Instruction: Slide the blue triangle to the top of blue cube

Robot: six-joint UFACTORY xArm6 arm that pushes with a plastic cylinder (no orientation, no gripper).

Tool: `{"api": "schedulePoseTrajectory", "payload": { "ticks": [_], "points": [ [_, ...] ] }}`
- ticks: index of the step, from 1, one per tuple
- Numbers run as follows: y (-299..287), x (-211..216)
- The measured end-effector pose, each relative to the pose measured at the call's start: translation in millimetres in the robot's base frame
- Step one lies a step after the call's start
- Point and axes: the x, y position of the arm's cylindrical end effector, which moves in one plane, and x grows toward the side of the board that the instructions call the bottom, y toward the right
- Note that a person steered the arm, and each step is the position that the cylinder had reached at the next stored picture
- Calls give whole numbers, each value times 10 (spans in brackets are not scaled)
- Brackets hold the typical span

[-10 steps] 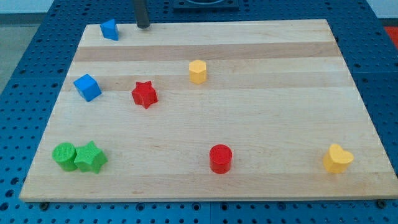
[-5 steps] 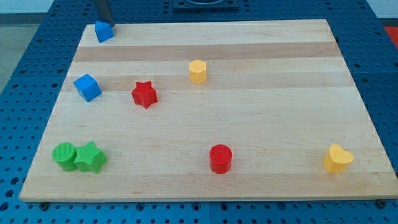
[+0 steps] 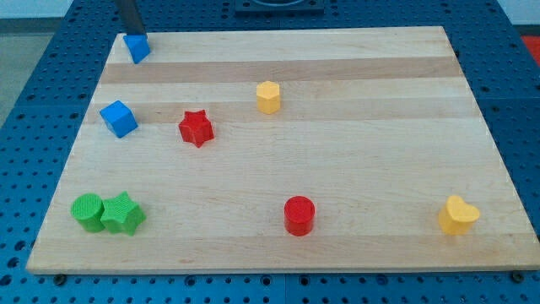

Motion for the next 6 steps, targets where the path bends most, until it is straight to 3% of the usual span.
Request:
{"api": "schedulePoseTrajectory", "payload": {
  "ticks": [6],
  "points": [
    [61, 920]
  ]
}}
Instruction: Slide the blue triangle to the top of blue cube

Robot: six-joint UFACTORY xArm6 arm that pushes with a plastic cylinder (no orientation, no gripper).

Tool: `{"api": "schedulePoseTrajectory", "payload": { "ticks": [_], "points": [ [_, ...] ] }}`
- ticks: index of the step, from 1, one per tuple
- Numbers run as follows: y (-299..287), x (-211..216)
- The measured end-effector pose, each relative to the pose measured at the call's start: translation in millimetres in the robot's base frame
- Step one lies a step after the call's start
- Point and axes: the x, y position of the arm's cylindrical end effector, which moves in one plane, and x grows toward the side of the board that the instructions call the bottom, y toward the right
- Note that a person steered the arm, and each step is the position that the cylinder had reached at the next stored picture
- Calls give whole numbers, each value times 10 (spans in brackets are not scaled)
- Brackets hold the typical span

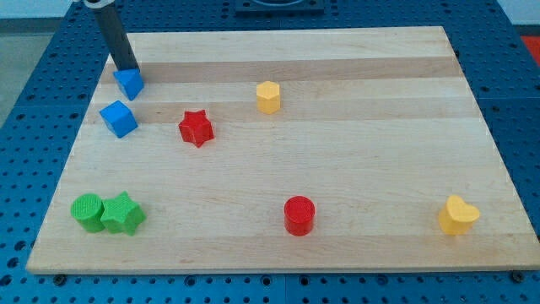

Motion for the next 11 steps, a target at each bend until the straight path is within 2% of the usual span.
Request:
{"api": "schedulePoseTrajectory", "payload": {
  "ticks": [4, 7, 8, 9, 11],
  "points": [
    [141, 394],
    [141, 406],
    [231, 238],
    [560, 159],
    [1210, 610]
  ]
}}
